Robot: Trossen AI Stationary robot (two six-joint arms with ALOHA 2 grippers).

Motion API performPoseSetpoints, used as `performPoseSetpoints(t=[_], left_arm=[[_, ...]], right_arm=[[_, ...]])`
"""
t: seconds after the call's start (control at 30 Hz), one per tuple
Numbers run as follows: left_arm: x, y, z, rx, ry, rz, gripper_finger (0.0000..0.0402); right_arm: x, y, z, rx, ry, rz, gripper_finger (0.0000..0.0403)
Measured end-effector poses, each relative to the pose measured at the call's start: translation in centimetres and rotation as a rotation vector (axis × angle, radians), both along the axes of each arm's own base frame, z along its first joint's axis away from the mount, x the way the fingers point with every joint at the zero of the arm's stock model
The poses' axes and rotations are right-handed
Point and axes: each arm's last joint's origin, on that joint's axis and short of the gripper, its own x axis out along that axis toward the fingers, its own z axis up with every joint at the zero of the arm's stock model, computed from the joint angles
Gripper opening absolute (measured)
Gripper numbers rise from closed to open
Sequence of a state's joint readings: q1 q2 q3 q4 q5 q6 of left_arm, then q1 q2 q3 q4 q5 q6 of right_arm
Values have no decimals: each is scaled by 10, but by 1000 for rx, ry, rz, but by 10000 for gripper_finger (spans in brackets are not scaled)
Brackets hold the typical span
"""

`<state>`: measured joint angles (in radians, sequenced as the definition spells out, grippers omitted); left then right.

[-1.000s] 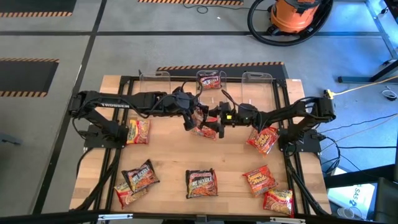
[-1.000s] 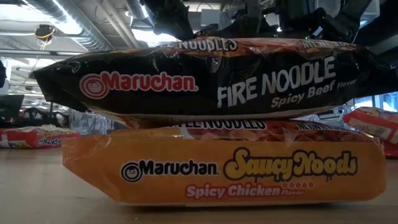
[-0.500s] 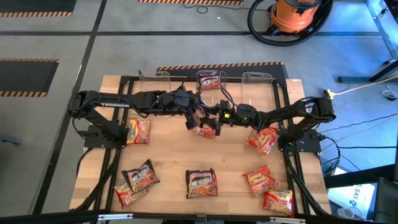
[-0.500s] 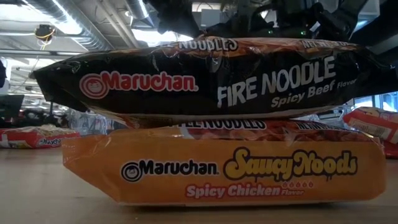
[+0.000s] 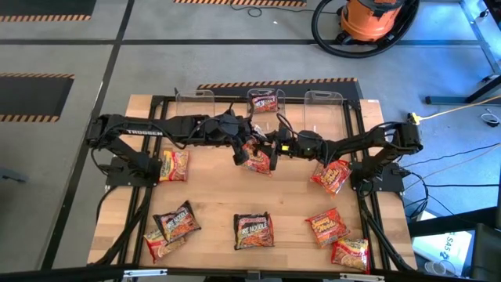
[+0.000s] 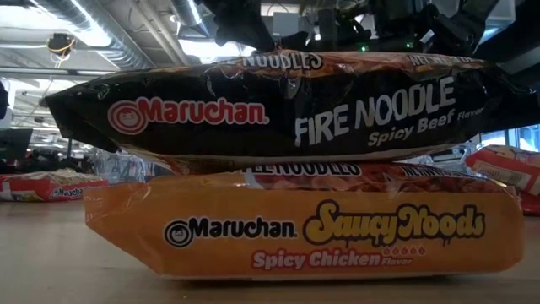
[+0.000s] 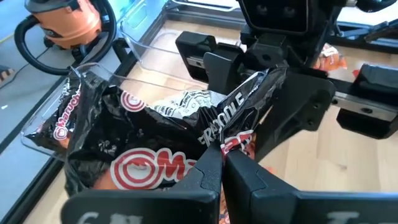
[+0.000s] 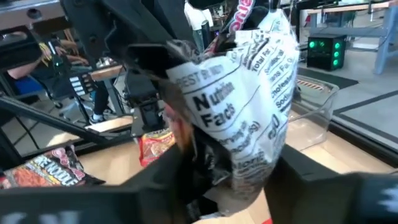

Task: Sort Maruchan noodles
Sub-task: Put the black noodle pack into the middle transparent bin

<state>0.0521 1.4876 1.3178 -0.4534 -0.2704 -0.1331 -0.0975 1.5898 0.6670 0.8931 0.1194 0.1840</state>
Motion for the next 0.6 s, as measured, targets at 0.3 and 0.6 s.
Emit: performPoseSetpoints(t=[0.3,0.6], left_arm=[[-14,0,11,64,18,10,49],[-30,-1,29,106,-12,-47,146]], right_arm=[[-3,0,1,-26,47,-2,107],[-22,3,10,-137,248,83,65]])
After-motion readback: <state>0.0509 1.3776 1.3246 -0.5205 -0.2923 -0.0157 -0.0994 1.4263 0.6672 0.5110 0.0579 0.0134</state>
